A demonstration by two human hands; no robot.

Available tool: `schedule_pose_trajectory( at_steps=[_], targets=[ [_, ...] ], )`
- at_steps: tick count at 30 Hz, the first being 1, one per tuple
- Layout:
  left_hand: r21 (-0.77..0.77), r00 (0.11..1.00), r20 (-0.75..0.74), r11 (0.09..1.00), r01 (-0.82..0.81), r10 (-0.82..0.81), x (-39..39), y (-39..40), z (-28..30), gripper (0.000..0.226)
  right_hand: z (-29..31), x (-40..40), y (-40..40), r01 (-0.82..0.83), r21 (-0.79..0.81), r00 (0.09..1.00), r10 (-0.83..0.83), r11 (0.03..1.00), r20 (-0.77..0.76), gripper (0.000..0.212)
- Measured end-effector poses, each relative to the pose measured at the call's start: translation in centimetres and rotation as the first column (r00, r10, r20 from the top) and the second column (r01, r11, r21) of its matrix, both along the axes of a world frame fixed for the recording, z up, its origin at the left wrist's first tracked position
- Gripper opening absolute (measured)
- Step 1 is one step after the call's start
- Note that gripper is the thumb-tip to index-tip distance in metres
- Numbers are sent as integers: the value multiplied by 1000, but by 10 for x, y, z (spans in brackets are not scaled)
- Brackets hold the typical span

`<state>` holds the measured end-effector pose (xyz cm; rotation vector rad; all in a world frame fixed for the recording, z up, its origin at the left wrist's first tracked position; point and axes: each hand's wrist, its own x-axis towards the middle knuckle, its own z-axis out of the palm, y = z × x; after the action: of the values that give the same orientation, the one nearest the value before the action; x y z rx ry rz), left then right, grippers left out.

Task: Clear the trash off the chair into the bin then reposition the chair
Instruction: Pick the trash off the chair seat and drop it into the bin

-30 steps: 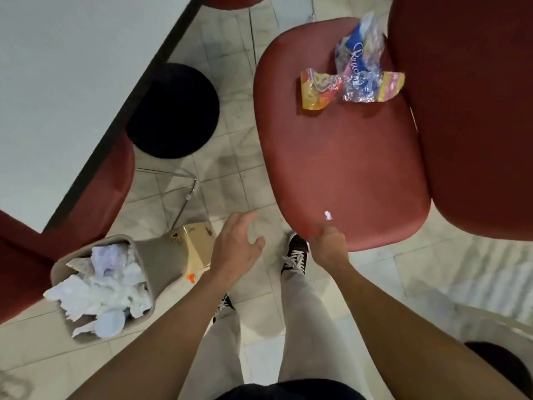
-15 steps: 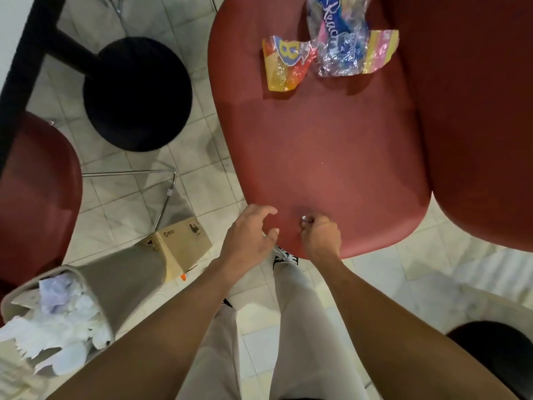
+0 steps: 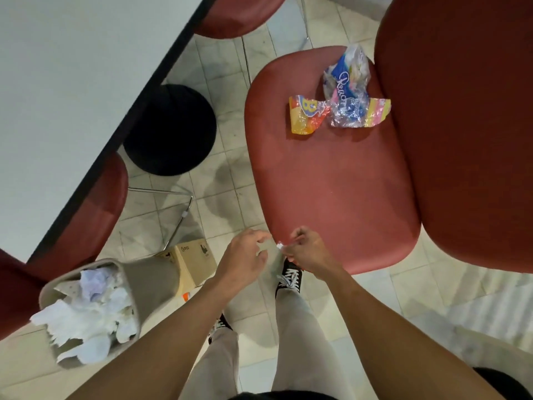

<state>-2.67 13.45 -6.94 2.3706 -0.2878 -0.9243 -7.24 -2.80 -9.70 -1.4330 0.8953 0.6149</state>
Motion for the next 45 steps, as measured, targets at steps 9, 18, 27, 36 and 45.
schedule_pose_trajectory(
  at_steps=[9,18,27,36,45],
  targets=[
    [-98,947,18,943,-319,322,-10,122,49,29,70,17,138,-205,130,967,181,970,178,25],
    [-317,767,-48,719,-619,640,-48,258,78,22,108,8,275,-417,113,885,375,902,277,22],
    [-242,538,83,540,-806,839,-86,360,74,14,106,-7,370,-486,-159,829,511,859,226,16],
    [-190,526,74,529,-827,848,-86,395,62,19,104,-15,368,-448,-255,842,500,857,202,13],
    [-165,630,97,636,-754,771,-72,372,60,17,93,-10,314,-372,-341,870,453,863,196,16]
  ],
)
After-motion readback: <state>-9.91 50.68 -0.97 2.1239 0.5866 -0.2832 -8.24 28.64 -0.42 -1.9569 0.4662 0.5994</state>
